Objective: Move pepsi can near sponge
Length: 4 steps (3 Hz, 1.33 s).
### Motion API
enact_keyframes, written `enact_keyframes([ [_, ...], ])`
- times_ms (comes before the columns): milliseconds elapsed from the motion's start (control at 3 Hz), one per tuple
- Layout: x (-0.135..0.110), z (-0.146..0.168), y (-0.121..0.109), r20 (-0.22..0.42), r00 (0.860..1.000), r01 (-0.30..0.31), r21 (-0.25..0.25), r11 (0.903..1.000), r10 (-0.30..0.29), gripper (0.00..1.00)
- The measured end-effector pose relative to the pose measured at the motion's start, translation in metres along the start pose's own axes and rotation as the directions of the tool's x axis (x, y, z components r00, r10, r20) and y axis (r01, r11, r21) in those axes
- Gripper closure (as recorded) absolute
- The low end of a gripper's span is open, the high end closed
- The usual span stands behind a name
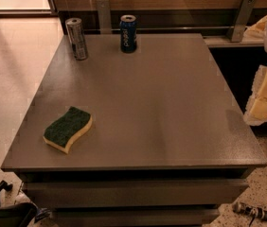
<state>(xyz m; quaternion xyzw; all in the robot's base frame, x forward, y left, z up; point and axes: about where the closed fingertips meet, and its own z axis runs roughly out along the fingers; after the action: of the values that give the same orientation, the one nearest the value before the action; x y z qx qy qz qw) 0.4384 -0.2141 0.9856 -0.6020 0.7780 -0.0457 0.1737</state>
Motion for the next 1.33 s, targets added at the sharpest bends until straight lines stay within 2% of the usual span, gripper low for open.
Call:
enact_keyframes([
  [333, 0.000, 0.000, 0.000, 0.000, 1.000, 0.000, 0.000, 1.0000, 0.000, 0.00],
  [667, 0.003, 0.004, -0.007, 0.031, 0.999, -0.035, 0.025, 0.9991, 0.034, 0.00],
  [1000, 0.014, 0.020, -0.033, 0.133, 0.978, -0.170, 0.068, 0.9831, 0.160, 0.00],
  [1333, 0.012, 0.042, -0.080, 0.305, 0.911, -0.321, 0.098, 0.9421, 0.278, 0.00],
])
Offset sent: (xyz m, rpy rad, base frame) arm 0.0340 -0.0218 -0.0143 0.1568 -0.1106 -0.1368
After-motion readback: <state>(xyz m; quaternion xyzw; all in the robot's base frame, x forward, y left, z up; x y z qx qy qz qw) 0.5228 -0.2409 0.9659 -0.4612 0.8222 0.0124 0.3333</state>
